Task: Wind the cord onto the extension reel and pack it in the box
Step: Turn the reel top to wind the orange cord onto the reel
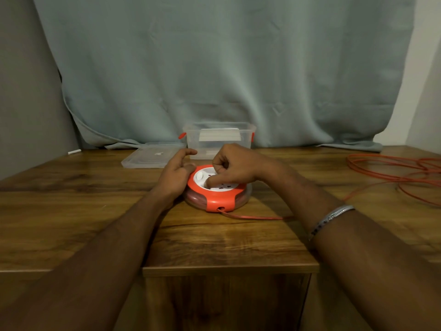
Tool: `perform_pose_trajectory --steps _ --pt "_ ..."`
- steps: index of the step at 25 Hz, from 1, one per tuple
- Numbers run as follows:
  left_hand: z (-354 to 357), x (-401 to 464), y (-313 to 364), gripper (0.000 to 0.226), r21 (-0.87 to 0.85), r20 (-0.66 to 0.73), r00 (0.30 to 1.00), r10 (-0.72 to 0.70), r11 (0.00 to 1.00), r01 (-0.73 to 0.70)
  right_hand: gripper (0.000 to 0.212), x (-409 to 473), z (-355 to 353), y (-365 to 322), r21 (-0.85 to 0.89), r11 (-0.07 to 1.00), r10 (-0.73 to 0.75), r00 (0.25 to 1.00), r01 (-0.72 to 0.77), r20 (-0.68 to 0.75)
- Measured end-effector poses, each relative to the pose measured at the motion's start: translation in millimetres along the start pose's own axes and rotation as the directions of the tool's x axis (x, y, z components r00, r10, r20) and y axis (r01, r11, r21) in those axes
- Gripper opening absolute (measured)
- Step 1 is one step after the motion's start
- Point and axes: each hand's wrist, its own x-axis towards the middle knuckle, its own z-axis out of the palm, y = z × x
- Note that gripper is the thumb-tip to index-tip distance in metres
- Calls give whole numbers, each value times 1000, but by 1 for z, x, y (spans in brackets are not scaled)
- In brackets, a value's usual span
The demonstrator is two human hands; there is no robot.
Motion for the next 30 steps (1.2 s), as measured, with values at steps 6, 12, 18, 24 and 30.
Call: perform_pose_trajectory --steps 6,12,18,24,30 --pt "0 1 -2 35 -5 -4 1000 -3 1000 3 15 -3 -12 5 55 995 -78 996 81 -52" --pt "1 1 0 33 0 -3 1000 -4 1000 4 50 -2 -19 18 120 989 -95 993 86 68" --pt "0 0 1 33 -13 8 1000 2 1000 -2 56 -4 -25 23 258 965 -106 974 53 199" --pt "1 -2 3 33 -2 13 1000 -7 1000 7 64 -2 -21 25 287 957 -11 987 -36 159" --pt "1 -2 3 34 5 2 1000 -28 1000 28 76 -6 -22 24 278 957 41 990 -77 133"
